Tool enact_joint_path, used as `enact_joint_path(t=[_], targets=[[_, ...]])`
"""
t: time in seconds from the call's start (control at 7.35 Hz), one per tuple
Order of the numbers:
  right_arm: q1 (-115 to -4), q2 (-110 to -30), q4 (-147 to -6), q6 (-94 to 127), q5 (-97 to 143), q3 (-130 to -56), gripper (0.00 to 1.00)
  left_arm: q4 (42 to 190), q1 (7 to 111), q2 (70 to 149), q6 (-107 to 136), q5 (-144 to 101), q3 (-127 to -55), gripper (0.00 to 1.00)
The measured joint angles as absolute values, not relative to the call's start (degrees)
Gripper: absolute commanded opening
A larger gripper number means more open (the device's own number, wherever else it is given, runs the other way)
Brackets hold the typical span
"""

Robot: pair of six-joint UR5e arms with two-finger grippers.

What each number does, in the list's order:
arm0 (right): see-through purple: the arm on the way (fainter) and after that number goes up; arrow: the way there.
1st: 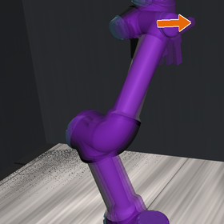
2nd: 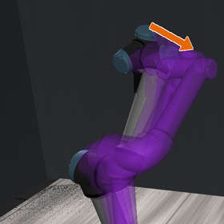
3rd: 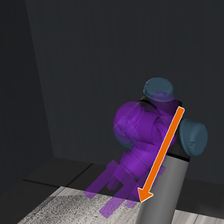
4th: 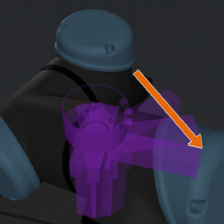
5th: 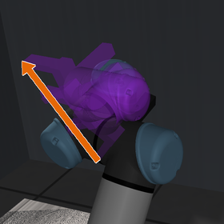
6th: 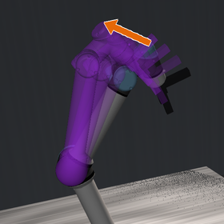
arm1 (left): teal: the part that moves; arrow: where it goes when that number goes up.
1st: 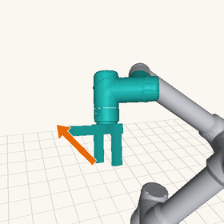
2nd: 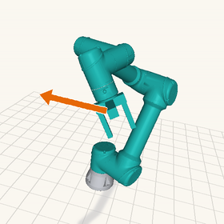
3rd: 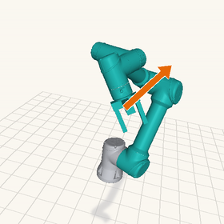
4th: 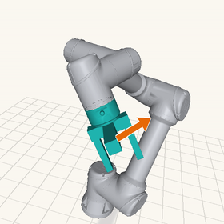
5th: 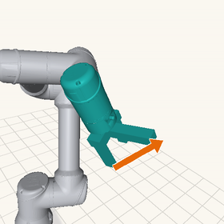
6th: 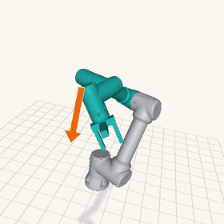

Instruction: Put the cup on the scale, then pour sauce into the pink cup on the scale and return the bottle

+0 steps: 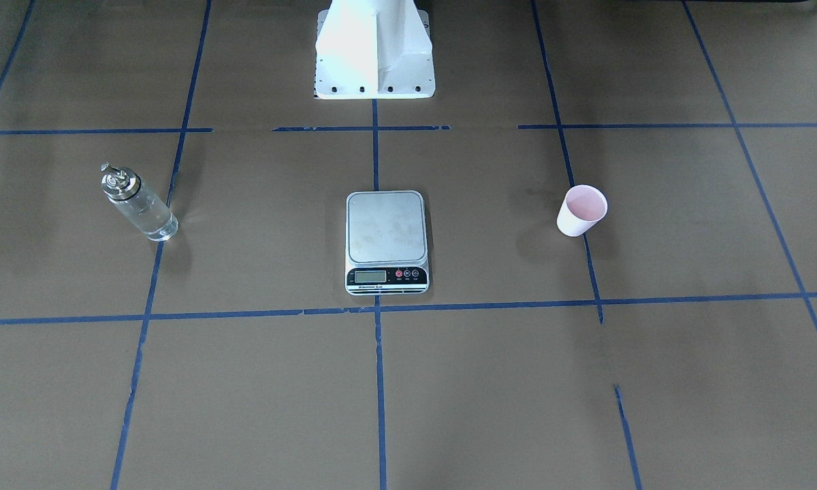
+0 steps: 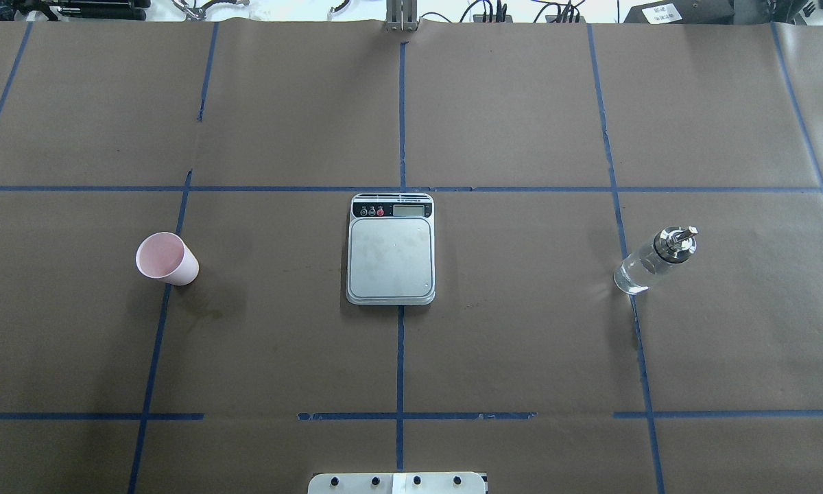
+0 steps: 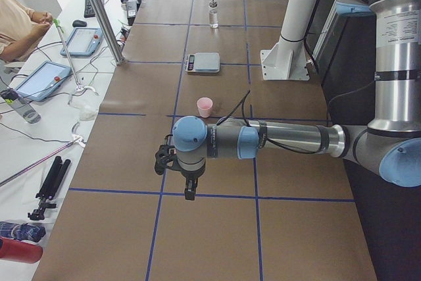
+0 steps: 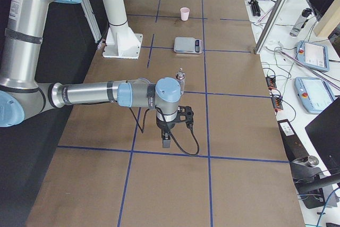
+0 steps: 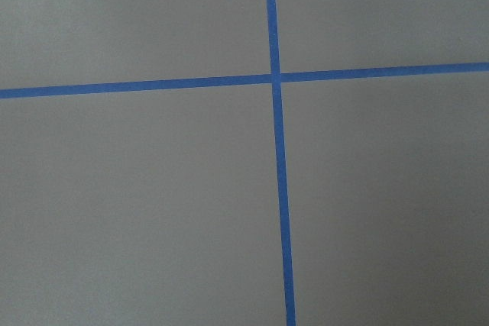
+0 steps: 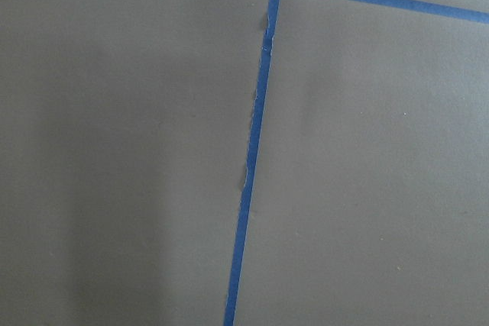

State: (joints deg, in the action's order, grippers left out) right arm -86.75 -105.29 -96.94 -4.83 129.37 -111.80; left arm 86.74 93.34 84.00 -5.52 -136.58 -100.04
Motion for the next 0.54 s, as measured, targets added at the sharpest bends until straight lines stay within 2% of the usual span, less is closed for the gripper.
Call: enact_joint_path(t=[0.54], targets=[[-86.05,-103.52,-97.00,-4.53,129.51,-111.61,1.00,87.90,92.98,84.10,-5.75,-136.83,-100.24,1.00]])
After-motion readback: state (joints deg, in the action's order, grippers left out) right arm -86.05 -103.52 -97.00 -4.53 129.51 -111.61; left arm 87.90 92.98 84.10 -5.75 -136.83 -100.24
